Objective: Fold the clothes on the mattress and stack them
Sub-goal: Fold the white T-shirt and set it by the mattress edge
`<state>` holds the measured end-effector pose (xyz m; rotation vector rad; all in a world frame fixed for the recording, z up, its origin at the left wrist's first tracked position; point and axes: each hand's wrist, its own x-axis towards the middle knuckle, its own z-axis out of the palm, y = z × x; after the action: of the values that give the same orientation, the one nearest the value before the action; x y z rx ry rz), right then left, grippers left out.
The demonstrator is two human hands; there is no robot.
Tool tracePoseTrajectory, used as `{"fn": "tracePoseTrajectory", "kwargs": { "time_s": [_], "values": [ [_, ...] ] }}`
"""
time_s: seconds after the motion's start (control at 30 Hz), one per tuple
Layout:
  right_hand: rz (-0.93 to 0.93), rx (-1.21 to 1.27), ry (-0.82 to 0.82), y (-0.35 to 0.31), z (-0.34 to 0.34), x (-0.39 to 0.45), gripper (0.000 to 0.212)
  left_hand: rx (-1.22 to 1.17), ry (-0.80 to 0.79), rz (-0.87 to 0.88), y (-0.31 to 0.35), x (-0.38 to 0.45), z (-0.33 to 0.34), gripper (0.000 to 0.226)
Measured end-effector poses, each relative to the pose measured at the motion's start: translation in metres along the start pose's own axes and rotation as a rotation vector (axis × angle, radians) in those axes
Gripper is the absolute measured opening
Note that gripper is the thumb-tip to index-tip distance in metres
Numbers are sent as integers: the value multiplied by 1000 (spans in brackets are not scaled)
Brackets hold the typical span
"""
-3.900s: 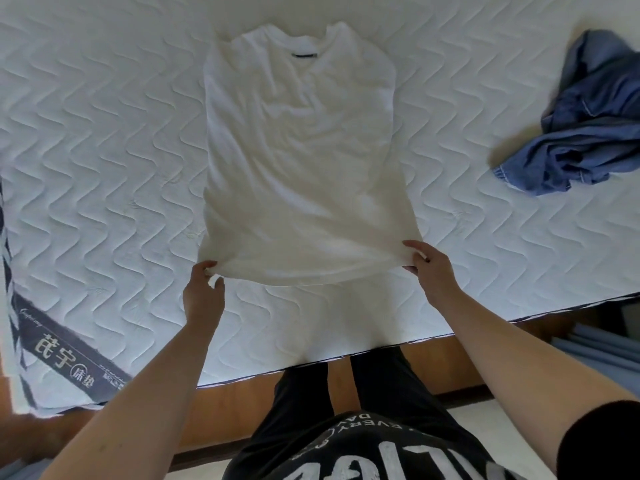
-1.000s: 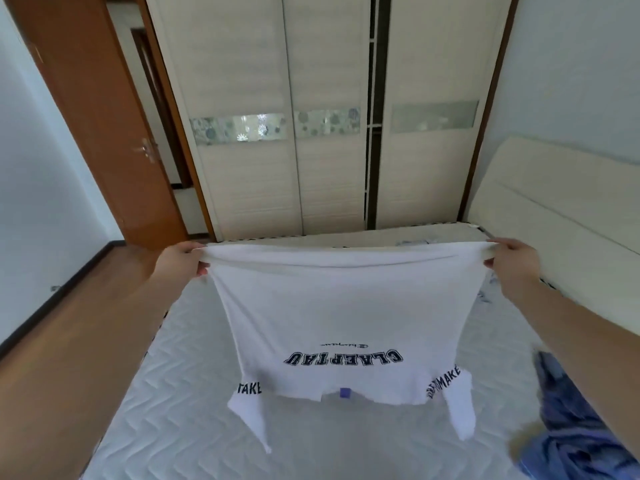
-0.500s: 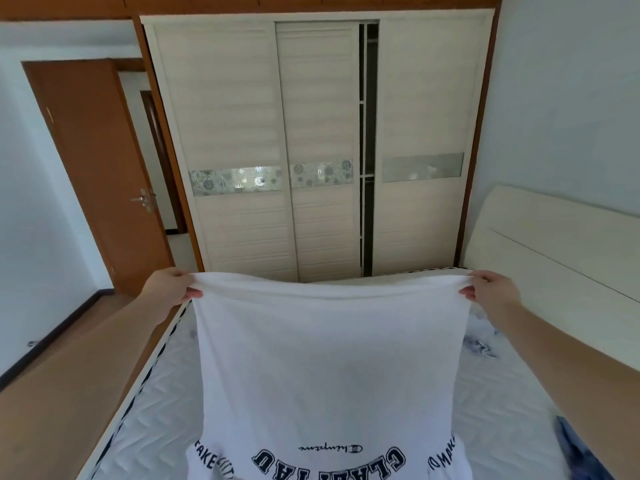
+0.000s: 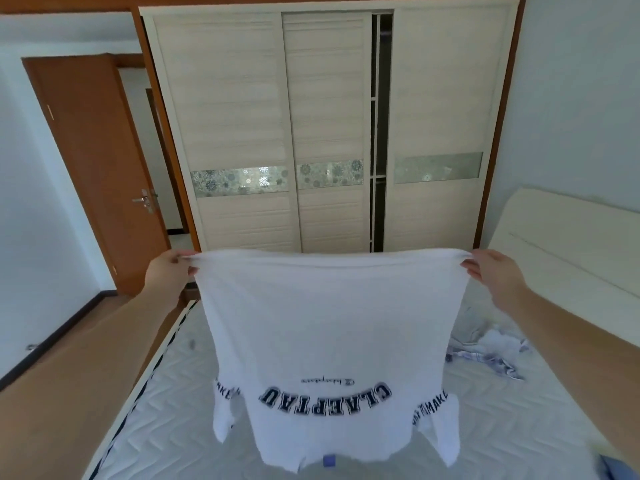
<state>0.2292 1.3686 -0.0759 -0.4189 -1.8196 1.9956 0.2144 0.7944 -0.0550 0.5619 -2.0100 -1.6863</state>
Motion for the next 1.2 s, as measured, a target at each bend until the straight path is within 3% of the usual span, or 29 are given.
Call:
{"fn": "tracePoseTrajectory", "kwargs": {
  "time_s": [0.17,0.33,0.57,0.7,0.77,0.87,0.97,1.2],
  "values": [
    [-32,54,28,4,-4,4,20,-95,-15,43,-1,-6,-5,28],
    [61,4,90,57,-27,-22,14,-253,-20,-97,-47,-49,-15,14],
    [327,-117,166,204,-79,-104,3,-69,-38,-261,-211,-147,-42,11],
    [496,-150,247,290,-126,-175,12,15,-76,-406,-306,-217,-65,6],
    [585,-180,249,326,-147,-213,5,58,-64,-491,-351,-262,-81,7],
    [694,-224,230,374,-178,-269,16,120,-53,-605,-413,-325,-101,12],
    [760,-249,213,414,-205,-315,8,169,-55,-672,-464,-370,-115,9],
    [824,-291,249,490,-253,-400,9,259,17,-791,-546,-451,-144,38]
  ]
}}
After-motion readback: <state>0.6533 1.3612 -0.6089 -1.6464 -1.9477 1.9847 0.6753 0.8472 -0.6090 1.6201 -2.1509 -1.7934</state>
